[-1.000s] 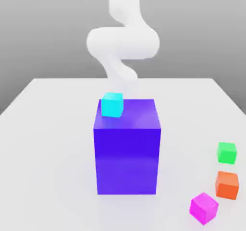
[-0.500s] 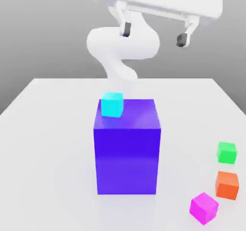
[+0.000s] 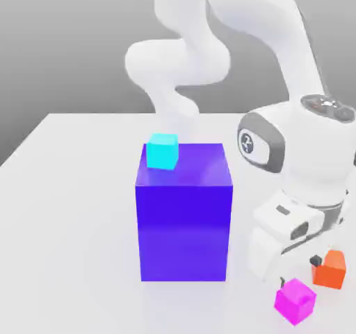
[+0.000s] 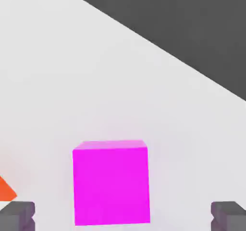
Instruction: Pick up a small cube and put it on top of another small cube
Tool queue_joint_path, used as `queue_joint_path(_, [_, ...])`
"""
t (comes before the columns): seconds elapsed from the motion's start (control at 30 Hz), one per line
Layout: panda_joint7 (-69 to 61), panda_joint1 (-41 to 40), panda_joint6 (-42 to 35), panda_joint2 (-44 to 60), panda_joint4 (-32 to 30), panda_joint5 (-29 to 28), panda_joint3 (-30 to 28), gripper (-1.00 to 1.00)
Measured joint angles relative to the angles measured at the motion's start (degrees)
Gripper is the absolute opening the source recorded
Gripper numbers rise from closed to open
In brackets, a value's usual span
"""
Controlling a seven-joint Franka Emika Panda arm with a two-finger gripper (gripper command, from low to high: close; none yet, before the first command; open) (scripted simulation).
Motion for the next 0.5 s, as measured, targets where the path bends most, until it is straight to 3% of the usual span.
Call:
queue_joint_path(0.23, [2.5, 3.6, 3.7, 3.9, 1.2, -3.4, -4.4, 0.00])
queue_joint_path(0.27, [2.9, 4.0, 4.1, 4.1, 1.3, -3.9, -4.9, -1.00])
queue_joint_path(0.5, [3.0, 4.0, 4.1, 4.1, 1.3, -4.0, -4.9, -1.00])
